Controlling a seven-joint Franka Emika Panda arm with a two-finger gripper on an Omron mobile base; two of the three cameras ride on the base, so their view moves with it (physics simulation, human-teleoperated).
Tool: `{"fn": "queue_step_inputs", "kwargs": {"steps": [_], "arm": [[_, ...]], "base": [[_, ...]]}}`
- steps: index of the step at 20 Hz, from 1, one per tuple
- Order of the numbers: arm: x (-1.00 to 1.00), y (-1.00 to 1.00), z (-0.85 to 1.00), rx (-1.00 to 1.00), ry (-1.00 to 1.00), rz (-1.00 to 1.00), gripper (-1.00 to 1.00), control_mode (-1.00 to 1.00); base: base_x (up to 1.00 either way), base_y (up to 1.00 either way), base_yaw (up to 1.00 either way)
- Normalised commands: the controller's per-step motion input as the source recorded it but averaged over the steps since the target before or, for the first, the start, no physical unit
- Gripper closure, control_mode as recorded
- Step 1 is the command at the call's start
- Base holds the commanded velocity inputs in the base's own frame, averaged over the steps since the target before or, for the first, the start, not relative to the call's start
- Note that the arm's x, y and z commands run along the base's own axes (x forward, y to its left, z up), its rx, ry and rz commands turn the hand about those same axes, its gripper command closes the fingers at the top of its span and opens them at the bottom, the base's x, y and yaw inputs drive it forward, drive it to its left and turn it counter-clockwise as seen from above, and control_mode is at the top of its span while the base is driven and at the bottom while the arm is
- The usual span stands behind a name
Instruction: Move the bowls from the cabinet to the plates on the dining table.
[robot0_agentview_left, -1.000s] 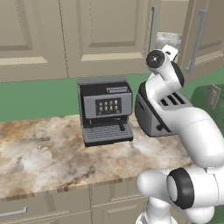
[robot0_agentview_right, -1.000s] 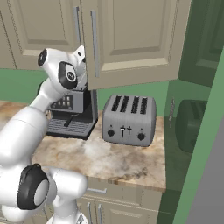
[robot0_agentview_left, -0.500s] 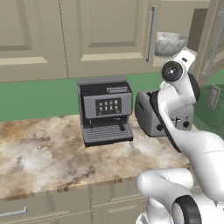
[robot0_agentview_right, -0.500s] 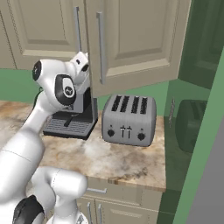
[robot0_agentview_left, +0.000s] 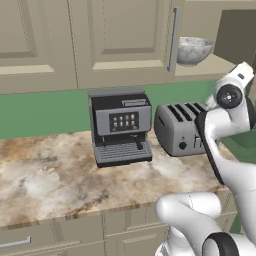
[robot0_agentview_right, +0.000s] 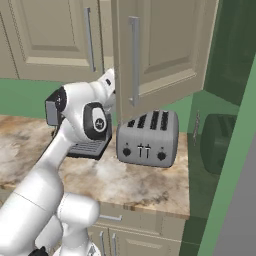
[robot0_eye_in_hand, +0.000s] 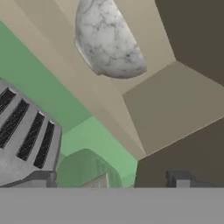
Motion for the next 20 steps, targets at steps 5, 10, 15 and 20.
{"fn": "queue_step_inputs", "kwargs": {"steps": [5, 10, 15, 20], "arm": [[-0.17, -0.86, 0.0, 0.0, -0.12, -0.01, -1.0, -1.0], [-0.14, -0.86, 0.0, 0.0, -0.12, -0.02, -1.0, -1.0], [-0.08, -0.78, 0.0, 0.0, -0.11, -0.02, -1.0, -1.0], [0.0, -0.11, 0.0, 0.0, -0.03, 0.0, -1.0, -1.0]], "base": [[0.0, 0.0, 0.0], [0.0, 0.0, 0.0], [0.0, 0.0, 0.0], [0.0, 0.0, 0.0]]}}
